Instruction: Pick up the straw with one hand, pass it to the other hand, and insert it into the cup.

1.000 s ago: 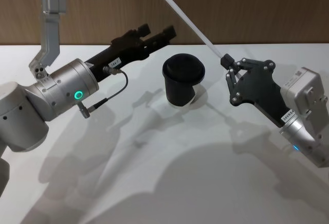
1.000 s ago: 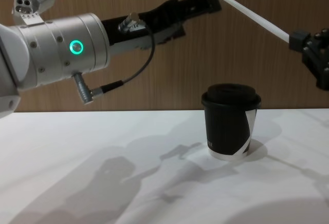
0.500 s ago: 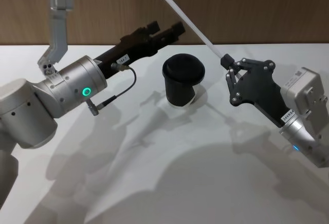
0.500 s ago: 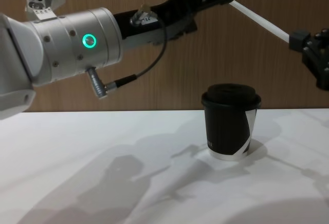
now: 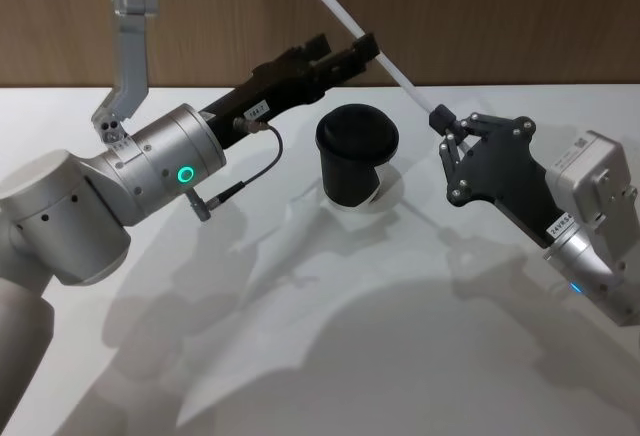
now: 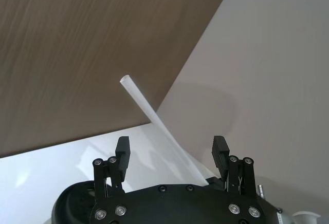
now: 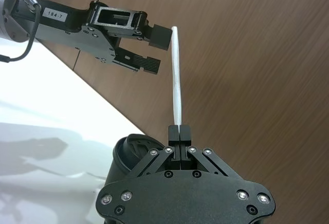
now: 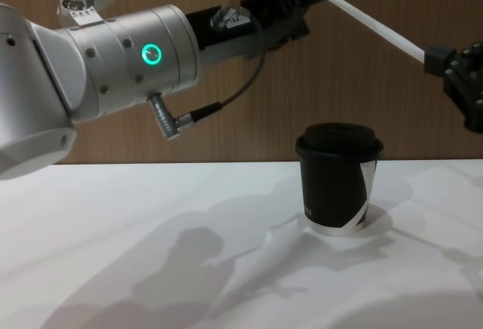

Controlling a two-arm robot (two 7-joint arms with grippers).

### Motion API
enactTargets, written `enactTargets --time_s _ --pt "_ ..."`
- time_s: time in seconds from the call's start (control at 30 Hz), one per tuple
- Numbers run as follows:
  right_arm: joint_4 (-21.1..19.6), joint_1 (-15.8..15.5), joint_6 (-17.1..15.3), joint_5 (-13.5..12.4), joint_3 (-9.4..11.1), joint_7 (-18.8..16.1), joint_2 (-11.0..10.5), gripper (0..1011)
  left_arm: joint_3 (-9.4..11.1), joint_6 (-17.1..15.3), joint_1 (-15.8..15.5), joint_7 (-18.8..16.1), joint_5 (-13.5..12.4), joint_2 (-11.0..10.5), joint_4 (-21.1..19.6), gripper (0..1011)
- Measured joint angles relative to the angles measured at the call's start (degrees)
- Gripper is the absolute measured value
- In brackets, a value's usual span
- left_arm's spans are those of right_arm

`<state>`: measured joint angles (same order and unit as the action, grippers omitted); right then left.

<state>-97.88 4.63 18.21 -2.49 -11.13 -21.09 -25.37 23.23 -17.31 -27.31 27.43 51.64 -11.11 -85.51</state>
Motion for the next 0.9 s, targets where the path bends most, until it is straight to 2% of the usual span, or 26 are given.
enactTargets --time_s 0.33,0.9 --pt "0.0 0.0 0.0 0.0 0.0 0.0 0.0 7 0.2 -0.3 -0.6 1.1 2.6 1.2 1.4 1003" --pt "0.0 0.0 0.0 0.0 0.0 0.0 0.0 7 0.9 -0.9 -2.3 1.2 4.9 3.0 4.8 1003"
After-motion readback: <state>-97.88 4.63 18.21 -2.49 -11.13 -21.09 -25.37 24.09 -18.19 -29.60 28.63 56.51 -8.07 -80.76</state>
